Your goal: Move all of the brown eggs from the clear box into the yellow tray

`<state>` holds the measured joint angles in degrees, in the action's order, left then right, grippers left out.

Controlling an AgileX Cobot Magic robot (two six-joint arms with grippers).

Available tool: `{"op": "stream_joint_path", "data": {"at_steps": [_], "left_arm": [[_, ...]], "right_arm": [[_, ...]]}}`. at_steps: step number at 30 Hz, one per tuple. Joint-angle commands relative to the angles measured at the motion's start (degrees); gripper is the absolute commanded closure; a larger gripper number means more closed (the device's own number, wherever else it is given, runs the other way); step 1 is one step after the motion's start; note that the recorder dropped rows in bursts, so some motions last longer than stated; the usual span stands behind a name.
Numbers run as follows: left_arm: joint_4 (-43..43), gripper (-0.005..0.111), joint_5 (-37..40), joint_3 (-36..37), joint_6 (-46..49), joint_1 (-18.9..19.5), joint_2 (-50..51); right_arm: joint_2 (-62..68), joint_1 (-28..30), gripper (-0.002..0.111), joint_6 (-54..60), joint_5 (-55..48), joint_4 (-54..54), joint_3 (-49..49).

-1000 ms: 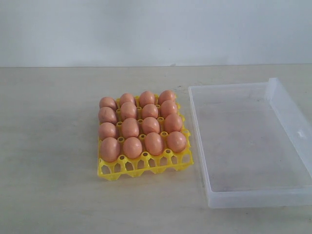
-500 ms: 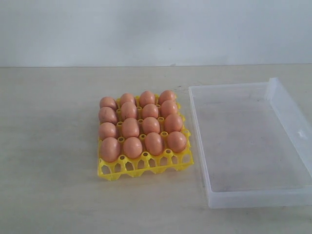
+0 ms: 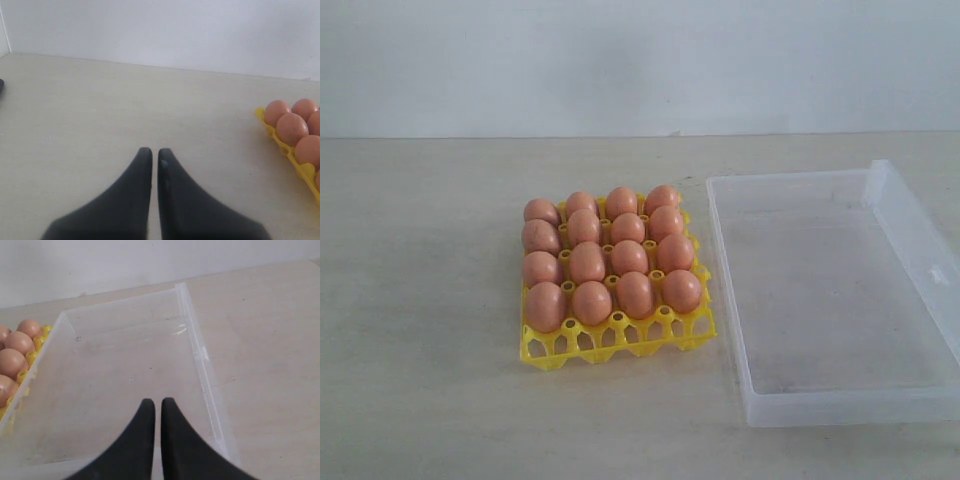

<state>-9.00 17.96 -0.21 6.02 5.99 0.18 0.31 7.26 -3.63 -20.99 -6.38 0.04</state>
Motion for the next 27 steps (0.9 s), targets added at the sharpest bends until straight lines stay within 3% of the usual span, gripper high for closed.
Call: {"op": "stream_joint_path", "data": {"at_steps": [1, 27], "left_arm": [[0.0, 0.102, -0.6, 0.2, 0.2, 0.1, -0.2], [-0.2, 0.102, 2.5, 0.2, 1.3, 0.3, -0.2]], "right_arm": [[-0.3, 0.2, 0.108, -0.1, 0.1, -1.0, 0.0], [-0.3, 0.2, 0.108, -0.3, 0.1, -1.0, 0.0]]}}
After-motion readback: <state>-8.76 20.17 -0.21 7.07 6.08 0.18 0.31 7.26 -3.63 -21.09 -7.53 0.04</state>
